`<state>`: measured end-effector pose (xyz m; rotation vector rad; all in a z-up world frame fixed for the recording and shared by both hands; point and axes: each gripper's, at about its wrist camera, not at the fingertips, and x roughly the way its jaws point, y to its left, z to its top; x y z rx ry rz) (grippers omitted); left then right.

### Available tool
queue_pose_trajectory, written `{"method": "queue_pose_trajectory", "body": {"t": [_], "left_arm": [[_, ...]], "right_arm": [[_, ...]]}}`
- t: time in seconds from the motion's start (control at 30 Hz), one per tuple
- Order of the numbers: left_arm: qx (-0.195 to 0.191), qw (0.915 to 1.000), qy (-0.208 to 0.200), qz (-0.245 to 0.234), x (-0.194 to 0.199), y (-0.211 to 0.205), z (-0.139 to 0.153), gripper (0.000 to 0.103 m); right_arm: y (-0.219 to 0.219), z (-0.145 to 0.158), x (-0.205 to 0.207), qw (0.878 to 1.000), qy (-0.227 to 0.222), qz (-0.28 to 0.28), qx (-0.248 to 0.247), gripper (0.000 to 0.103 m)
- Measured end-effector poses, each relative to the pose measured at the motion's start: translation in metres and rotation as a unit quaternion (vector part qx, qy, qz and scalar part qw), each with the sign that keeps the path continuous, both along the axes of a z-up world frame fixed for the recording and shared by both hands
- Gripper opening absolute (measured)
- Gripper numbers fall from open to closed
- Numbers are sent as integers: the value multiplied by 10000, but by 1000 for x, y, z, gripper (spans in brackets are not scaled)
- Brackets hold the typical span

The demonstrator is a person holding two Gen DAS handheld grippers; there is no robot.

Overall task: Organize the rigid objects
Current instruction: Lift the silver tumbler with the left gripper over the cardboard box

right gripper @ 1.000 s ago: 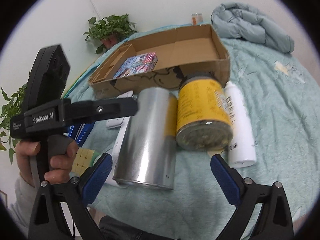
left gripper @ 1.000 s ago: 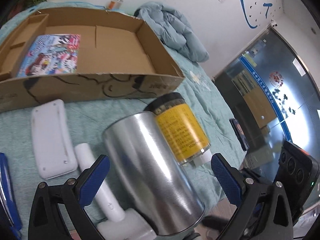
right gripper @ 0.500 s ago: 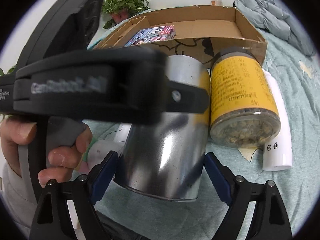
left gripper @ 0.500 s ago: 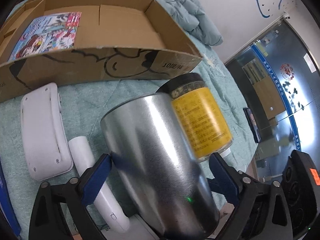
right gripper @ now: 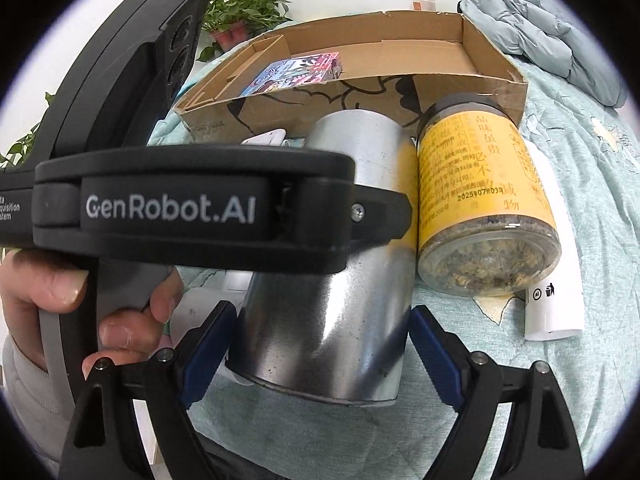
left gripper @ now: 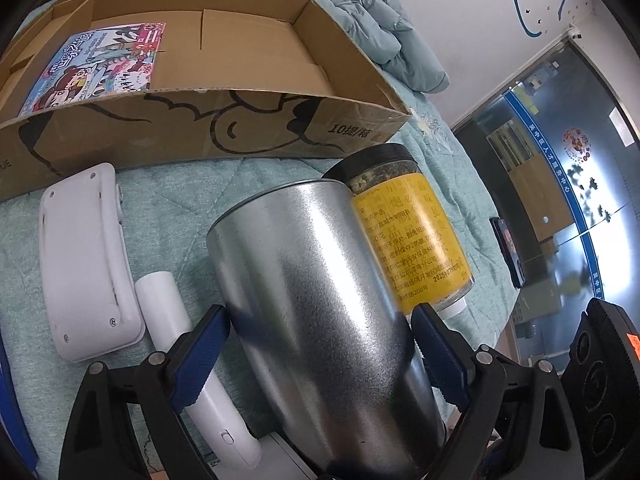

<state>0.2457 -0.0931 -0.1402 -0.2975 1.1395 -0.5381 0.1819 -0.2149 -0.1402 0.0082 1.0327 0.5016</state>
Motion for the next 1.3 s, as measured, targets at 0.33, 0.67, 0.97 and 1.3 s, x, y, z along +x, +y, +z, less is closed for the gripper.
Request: {"method": "queue_pose_trajectory", "body": {"t": [0.33,0.67,0.97,1.3], "left_arm": [[-20,10000,-76,62,-9,6,8,89],[-25,9971,-689,312,-30,24,60,88],[214,9883,-1461,394,-20,36,124,88],[417,9830,-1739,415,68,46,187,88]], "right_arm": [[0,5,-6,9999,-99,44,-57,87],[2,37,-18,9988,-471,81,119,87],[12,82,-7,9921,-1213,259,193,87],[33,126,53,9865,-1582,367,200,87]]}}
